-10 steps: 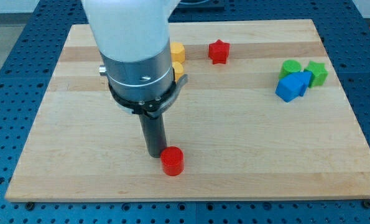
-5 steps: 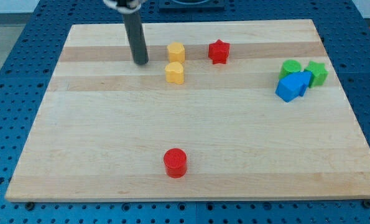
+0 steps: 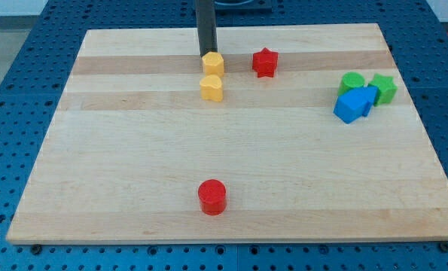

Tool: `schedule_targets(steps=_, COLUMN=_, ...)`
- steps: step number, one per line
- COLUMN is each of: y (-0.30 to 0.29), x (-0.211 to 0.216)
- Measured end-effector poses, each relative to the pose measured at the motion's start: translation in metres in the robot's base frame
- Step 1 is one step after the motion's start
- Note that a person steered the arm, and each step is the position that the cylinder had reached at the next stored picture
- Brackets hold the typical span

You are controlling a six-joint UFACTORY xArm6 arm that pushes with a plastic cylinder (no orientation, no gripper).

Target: Move the yellow hexagon to the right of the red circle

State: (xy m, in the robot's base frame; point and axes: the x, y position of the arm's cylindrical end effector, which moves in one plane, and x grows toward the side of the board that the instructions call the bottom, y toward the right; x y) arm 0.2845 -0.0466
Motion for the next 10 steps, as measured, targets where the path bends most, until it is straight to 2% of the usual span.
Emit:
schedule_targets(steps=4, y=0.016, x=0.099)
schedule_targets(steps=5, y=0.016, x=0.076)
schedule_targets(steps=6, y=0.043, x=0.054)
schedule_targets(steps=7, y=0.077, x=0.076)
schedule_targets(steps=8, y=0.072, x=0.107)
schedule_targets(steps=10, y=0.038, x=0.074)
